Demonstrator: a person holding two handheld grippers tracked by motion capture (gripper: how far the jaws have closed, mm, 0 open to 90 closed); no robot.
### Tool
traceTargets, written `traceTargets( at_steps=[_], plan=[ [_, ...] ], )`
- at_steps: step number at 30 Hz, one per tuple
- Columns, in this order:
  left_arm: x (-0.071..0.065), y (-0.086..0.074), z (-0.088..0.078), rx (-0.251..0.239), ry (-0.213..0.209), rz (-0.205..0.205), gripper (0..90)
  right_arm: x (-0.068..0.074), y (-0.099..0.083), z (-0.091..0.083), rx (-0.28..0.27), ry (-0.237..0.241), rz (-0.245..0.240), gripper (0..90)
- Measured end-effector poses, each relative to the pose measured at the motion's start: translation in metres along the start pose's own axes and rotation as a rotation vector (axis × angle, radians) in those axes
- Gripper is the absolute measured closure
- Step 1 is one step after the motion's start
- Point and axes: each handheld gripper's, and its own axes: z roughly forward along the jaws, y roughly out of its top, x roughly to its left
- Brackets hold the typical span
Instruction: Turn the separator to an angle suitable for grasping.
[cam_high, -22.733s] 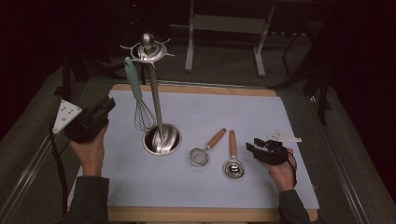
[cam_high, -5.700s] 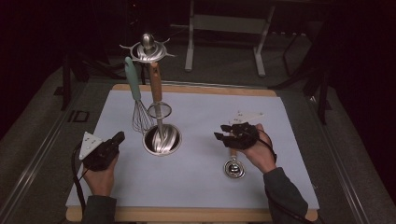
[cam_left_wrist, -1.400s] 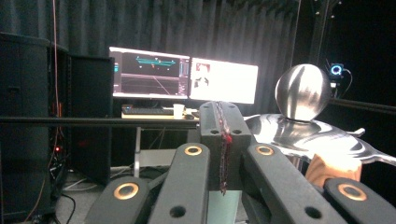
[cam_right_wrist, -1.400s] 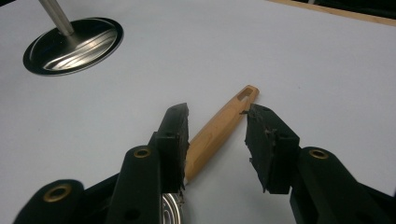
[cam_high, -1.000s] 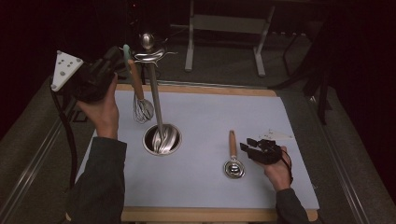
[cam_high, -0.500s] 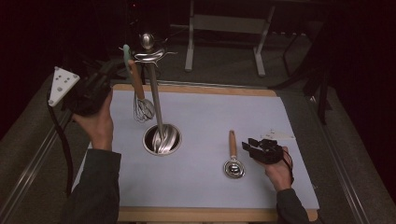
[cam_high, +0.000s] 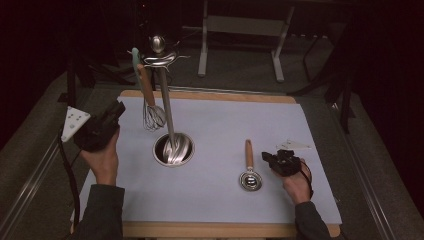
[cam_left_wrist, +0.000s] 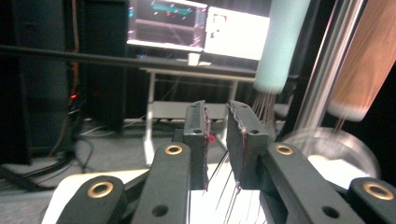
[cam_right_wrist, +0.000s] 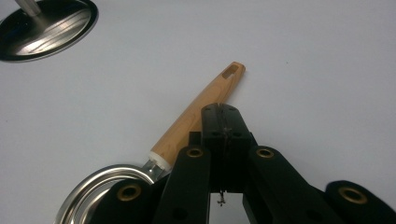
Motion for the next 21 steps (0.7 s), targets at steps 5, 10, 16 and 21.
traceTargets(
  at_steps=[5, 10, 16, 21],
  plan=[
    [0.009, -0.033, -0.004, 0.060, 0.013, -0.030, 75.5, 0.002, 0.001, 0.006, 0.029, -0.014, -0.029, 89.9],
    [0.017, -0.059, -0.009, 0.100, 0.031, -0.072, 74.0, 0.003, 0.002, 0.017, 0.068, -0.012, -0.051, 89.9],
    [0.013, -0.088, -0.010, 0.188, 0.028, -0.054, 71.7, -0.005, 0.000, 0.035, 0.121, -0.022, -0.037, 89.9],
    [0.007, -0.111, -0.009, 0.257, 0.023, -0.031, 70.1, -0.014, 0.007, 0.045, 0.145, -0.006, 0.002, 89.9]
  ],
)
